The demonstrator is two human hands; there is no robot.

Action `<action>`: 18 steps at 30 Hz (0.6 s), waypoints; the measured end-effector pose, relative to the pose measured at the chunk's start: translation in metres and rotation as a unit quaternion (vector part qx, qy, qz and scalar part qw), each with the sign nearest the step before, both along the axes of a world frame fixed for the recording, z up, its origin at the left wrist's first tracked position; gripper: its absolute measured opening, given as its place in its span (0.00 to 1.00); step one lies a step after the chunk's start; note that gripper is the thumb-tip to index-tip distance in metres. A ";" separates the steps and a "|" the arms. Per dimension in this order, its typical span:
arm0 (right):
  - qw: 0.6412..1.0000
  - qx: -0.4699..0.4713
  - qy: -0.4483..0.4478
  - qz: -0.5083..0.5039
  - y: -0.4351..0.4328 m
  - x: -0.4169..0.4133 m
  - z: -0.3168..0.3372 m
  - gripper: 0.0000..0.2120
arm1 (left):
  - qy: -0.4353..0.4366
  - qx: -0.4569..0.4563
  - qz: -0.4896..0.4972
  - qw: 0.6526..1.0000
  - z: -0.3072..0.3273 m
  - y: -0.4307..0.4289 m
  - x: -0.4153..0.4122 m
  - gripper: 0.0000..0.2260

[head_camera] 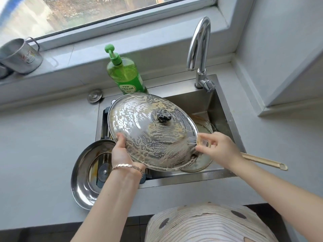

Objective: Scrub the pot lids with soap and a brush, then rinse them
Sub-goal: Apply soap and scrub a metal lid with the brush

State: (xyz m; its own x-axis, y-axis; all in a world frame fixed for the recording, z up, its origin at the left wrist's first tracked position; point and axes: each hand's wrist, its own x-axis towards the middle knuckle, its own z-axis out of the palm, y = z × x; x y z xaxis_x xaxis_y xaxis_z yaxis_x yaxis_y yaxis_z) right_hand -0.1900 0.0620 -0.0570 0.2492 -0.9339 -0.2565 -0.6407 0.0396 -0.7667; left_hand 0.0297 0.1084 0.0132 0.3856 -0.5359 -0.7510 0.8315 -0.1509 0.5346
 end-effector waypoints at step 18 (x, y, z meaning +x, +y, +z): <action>0.995 0.010 -0.091 0.039 0.000 0.025 0.030 0.18 | -0.010 0.006 -0.041 0.999 0.004 0.006 -0.002 0.12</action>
